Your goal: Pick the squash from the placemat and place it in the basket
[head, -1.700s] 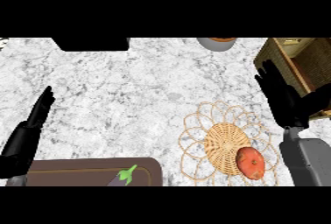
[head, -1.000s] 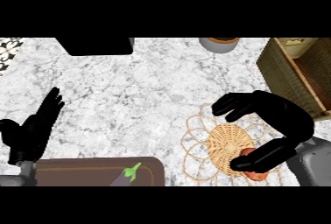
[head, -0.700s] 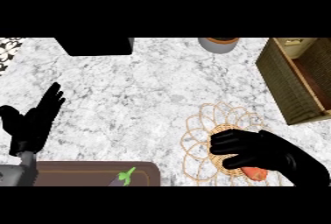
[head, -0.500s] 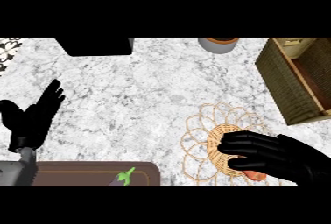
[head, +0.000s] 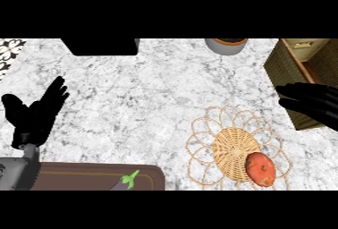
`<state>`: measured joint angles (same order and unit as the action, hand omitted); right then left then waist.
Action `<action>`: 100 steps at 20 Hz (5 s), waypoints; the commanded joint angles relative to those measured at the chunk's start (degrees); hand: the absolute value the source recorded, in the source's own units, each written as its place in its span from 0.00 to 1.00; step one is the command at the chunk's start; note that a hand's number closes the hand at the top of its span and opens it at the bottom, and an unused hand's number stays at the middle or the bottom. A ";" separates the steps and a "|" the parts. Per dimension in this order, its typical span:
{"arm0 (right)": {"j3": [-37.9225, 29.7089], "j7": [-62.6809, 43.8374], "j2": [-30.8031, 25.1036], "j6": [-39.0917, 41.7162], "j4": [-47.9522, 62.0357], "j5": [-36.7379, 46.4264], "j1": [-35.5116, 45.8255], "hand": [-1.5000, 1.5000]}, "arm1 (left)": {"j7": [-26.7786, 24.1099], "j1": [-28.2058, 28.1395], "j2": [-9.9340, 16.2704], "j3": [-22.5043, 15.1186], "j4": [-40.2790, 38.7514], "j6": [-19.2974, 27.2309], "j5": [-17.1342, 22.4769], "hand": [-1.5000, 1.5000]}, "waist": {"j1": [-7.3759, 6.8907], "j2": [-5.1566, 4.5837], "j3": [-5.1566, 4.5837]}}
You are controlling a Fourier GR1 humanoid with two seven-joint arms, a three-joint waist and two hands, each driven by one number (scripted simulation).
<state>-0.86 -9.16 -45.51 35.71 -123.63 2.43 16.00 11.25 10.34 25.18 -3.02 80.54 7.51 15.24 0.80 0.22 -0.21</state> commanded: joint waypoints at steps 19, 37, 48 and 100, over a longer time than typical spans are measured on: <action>-18.57 18.21 -3.95 25.34 20.93 -7.00 -3.26 0.00 | 2.47 -0.22 -0.92 2.91 2.25 -3.51 -1.20 0.50 | -1.43 -0.28 0.30; 0.34 39.50 15.34 0.70 22.69 21.06 -20.18 0.00 | -0.35 -1.52 -4.21 3.85 1.80 -3.05 -5.09 0.50 | -1.02 -0.18 0.26; 7.63 42.95 15.39 -5.37 37.69 36.52 -11.88 0.00 | 0.23 0.35 -6.27 5.58 -1.78 -6.15 -6.63 0.50 | -0.95 -0.26 0.22; -2.29 25.07 32.05 -19.88 49.86 51.51 -7.40 1.00 | 1.90 2.78 -9.36 11.98 -0.73 -10.64 -11.67 0.50 | -1.15 -0.92 -0.04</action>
<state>4.49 30.22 -19.90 17.09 -76.43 55.83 5.24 12.97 12.82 15.61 8.92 79.57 -3.19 3.65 -0.23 -0.04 -0.79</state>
